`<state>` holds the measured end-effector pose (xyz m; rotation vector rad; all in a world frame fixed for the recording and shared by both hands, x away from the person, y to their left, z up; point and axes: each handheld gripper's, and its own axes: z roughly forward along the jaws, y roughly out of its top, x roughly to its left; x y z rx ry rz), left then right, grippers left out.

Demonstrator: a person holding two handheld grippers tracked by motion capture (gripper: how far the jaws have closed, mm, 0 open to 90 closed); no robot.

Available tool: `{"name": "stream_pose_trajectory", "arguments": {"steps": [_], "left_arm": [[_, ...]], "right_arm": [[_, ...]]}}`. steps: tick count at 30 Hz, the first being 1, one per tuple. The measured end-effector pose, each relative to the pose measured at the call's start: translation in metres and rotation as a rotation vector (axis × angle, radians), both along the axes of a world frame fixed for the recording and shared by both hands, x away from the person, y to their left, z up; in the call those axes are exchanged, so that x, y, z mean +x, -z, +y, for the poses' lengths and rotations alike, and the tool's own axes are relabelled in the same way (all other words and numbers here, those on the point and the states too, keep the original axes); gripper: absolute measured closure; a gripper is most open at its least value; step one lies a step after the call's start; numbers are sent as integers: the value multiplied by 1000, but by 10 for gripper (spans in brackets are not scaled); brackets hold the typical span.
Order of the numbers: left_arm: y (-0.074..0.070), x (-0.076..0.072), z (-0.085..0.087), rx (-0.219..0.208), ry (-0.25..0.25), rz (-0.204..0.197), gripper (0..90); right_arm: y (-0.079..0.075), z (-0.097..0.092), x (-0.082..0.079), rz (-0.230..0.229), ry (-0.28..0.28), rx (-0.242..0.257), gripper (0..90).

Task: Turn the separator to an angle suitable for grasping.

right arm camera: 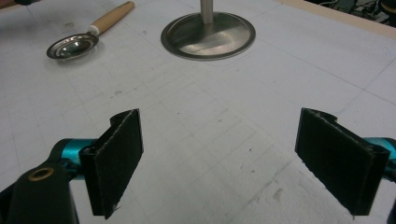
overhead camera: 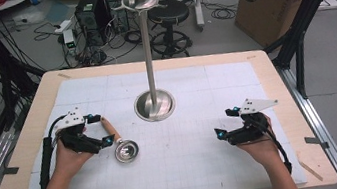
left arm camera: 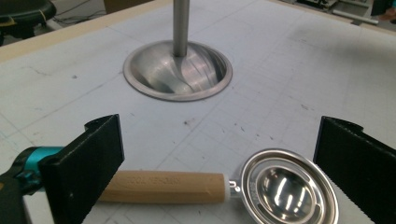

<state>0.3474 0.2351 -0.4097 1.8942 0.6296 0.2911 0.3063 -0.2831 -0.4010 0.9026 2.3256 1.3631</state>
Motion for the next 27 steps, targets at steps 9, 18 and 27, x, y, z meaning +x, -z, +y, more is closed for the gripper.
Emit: {"name": "stream_pose_trajectory", "arguments": {"steps": [9,18,27], "left_arm": [[0,25,-5,36,-32,22,74],[1,37,-7,51,-35,9,287],[11,46,-3,90,-100,61,503]], "right_arm": [[6,-2,-3,17,6,-15,139],[7,-5,-7,22,19,-26,139],[8,-3,-8,16,15,-43,140]]}}
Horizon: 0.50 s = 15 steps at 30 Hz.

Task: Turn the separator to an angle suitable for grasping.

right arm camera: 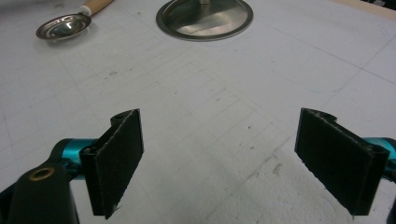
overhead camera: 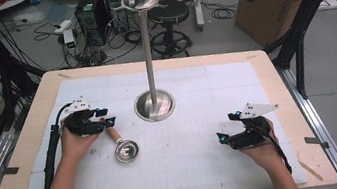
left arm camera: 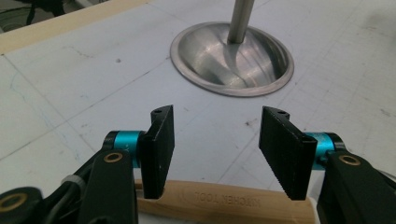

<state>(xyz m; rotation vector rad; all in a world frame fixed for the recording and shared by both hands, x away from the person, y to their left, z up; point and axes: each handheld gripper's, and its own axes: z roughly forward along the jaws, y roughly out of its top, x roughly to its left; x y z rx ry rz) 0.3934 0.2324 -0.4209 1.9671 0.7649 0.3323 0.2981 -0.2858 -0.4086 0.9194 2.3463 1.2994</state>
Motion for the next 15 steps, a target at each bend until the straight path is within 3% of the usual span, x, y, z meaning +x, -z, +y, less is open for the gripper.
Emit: {"name": "stream_pose_trajectory", "arguments": {"steps": [1,3,4,15], "left_arm": [[4,3,1,5,-35,21,543],[6,3,1,12,-44,25,553],[9,6,0,14,-60,43,615],[20,12,-4,84,-101,61,827]], "right_arm": [[0,1,0,2,0,-2,140],[1,1,0,0,-3,-7,140],[2,2,-1,4,-3,-5,140],[4,5,-1,7,-5,-29,141]]}}
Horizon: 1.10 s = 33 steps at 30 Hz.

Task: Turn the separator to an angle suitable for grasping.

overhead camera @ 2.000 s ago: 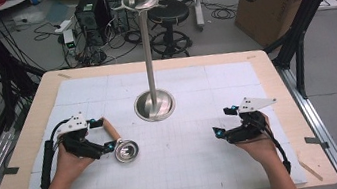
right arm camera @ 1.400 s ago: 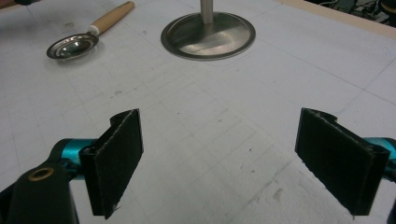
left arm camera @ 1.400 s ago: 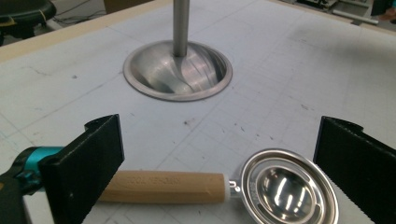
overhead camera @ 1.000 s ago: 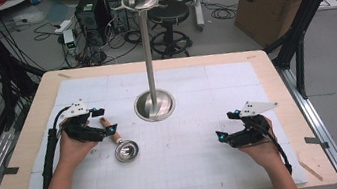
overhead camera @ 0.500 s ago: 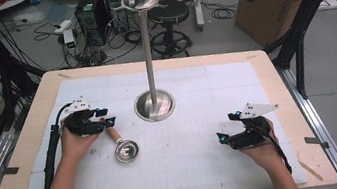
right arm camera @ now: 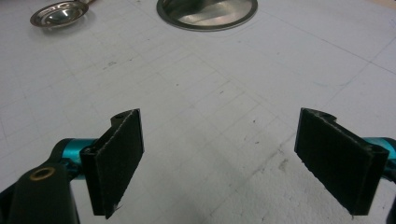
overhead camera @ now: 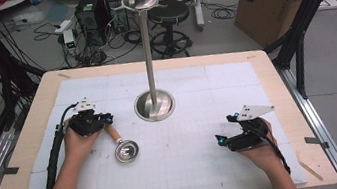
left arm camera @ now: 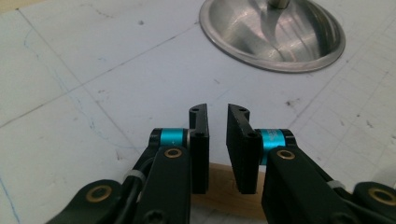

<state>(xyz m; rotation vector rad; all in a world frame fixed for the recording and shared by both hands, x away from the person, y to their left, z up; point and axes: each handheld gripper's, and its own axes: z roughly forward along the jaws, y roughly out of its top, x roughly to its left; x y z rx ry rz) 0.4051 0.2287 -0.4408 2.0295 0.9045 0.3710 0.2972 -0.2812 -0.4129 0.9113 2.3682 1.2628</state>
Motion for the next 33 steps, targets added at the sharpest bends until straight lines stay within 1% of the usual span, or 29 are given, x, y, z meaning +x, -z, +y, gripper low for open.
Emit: {"name": "stream_pose_trajectory", "arguments": {"steps": [1,4,6,7,8,9,11,13,16,17,18,20,21,22,25,26,29,33], "left_arm": [[1,1,0,5,-2,2,845],[3,1,-1,15,-3,11,858],[4,1,-2,64,-4,15,869],[4,1,-2,64,-4,15,875],[4,0,-1,93,-8,27,881],[4,0,-1,93,-8,27,887],[2,-3,2,110,-15,46,889],[1,-5,2,116,-11,49,890],[0,-12,7,129,-3,61,890],[0,-12,7,129,-3,61,889],[0,-16,10,123,-5,70,890],[1,-19,15,99,-11,76,889],[1,-19,15,99,-11,76,890],[1,-23,20,90,-16,82,889],[1,-26,24,88,-16,89,890],[1,-29,26,82,-16,91,889],[1,-31,28,79,-13,93,890],[-1,-38,33,65,1,97,890]], "right_arm": [[0,0,-1,1,0,0,141],[1,0,-1,4,0,-6,141],[1,-1,0,4,5,-2,142],[1,-1,0,2,2,0,142],[1,-1,0,1,2,-2,142],[1,-1,0,1,2,-2,142],[1,1,0,3,-3,-11,142],[1,1,0,-1,-6,-13,142],[0,2,1,1,-8,-15,142],[0,3,2,-6,-10,-14,142],[-1,4,2,-3,-9,-11,142],[-2,5,3,-10,-14,-11,143],[-2,5,3,-10,-14,-11,143],[-3,7,3,-13,-18,-8,143],[-3,9,4,-9,-26,-8,143],[-3,9,5,-14,-27,-12,143],[-3,9,5,-15,-26,-10,143],[-5,9,8,-21,-27,5,144]]}}
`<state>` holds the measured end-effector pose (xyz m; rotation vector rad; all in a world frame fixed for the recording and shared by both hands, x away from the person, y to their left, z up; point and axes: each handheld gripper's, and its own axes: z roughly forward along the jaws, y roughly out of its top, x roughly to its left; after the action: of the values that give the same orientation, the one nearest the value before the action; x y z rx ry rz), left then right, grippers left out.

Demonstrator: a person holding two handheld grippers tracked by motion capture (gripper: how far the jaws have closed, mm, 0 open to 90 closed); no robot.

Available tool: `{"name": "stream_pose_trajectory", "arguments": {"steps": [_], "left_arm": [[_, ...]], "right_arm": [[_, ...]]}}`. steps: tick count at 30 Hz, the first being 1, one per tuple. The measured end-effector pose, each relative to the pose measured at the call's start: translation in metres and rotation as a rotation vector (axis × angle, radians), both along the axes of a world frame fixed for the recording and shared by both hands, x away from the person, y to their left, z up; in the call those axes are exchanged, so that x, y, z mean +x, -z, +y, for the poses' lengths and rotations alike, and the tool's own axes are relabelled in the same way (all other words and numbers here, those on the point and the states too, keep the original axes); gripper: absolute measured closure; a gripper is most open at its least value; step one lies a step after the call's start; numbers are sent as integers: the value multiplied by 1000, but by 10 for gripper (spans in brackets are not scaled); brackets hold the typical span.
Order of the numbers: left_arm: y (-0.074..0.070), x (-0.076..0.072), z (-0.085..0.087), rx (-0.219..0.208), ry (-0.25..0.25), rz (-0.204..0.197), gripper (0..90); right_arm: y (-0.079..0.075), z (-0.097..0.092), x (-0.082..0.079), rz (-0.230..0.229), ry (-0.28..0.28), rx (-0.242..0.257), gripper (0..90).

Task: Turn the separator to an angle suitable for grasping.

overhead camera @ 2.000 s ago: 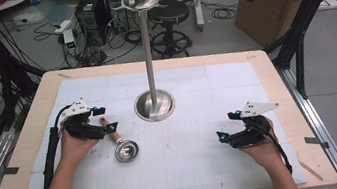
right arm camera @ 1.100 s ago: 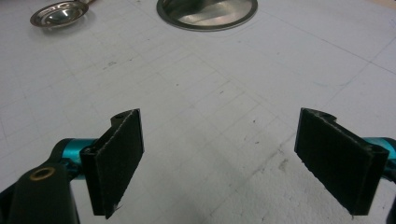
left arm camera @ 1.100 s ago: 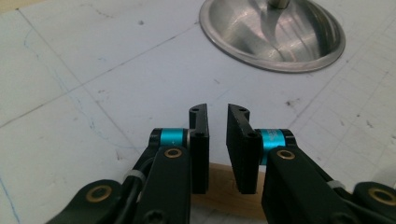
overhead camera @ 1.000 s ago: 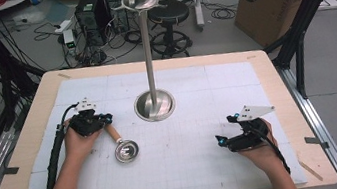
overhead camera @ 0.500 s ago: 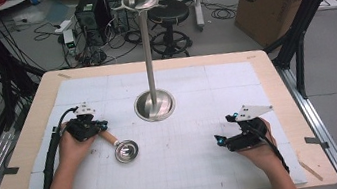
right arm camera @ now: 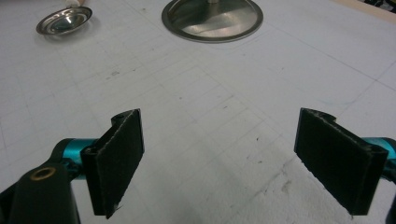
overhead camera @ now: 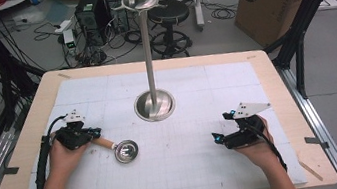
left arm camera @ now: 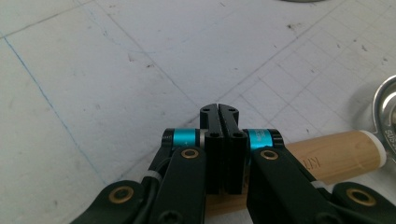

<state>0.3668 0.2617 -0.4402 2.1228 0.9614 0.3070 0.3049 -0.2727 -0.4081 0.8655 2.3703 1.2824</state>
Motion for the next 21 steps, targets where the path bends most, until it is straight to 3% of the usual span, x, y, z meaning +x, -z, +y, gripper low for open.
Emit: {"name": "stream_pose_trajectory", "arguments": {"steps": [5,13,21], "left_arm": [[-2,-7,4,-17,9,3,890],[-2,-19,3,2,48,14,890],[-2,-26,15,2,31,21,890]], "right_arm": [[-1,-1,3,-2,0,9,144],[-3,-6,13,-5,16,54,146],[-3,-3,18,-9,10,66,148]]}}
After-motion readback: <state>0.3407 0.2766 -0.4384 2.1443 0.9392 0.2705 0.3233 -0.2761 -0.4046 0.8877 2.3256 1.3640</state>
